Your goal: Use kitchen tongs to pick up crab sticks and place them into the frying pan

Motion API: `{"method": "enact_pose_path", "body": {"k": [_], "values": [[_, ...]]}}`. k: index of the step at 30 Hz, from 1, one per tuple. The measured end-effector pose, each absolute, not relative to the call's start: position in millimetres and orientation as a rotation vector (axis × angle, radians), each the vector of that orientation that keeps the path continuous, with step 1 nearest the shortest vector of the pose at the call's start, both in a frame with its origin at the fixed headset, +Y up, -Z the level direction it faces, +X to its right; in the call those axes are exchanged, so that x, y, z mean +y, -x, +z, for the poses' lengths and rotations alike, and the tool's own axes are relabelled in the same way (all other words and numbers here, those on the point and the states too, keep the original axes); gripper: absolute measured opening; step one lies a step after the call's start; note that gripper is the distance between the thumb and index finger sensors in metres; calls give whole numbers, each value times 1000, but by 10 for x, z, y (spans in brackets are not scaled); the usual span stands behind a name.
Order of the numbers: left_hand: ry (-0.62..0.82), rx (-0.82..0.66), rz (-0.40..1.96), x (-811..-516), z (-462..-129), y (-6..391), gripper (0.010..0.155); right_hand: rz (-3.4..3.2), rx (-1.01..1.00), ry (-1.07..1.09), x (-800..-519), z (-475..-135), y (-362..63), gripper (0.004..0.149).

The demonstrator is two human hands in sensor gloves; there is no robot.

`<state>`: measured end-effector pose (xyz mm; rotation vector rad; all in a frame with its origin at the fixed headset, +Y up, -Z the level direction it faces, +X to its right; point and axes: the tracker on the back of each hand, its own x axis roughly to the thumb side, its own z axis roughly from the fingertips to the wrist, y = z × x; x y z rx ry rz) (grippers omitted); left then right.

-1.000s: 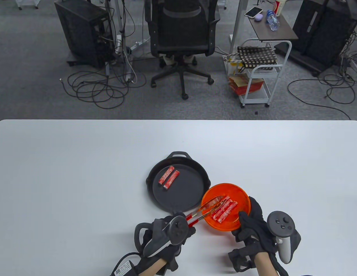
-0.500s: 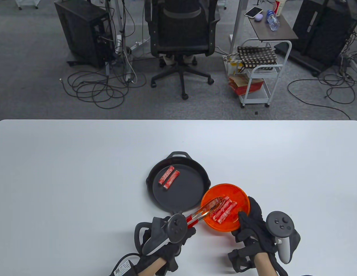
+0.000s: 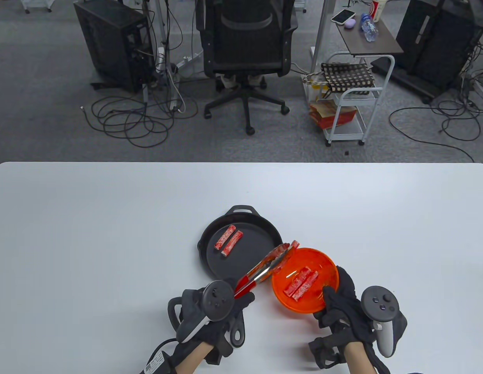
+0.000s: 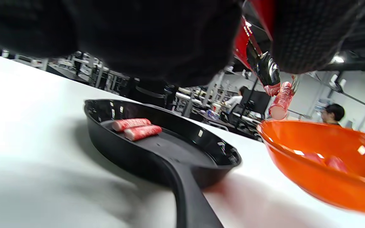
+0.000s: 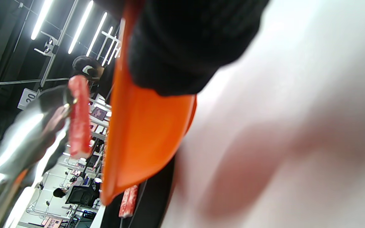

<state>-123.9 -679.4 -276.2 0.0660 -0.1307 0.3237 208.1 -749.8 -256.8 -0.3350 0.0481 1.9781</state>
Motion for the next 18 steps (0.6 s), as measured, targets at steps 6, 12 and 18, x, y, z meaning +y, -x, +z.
{"method": "enact_pose_path", "body": {"k": [6, 12, 18], "values": [[-46, 6, 332, -6895, -2958, 1575, 74, 1982, 51, 334, -7500, -2568, -2079, 64], [37, 93, 292, -7162, -3130, 1713, 74, 1986, 55, 334, -7502, -2567, -2077, 64], [70, 114, 201, -7297, -3220, 1694, 74, 1985, 55, 334, -7502, -2567, -2077, 64]]}}
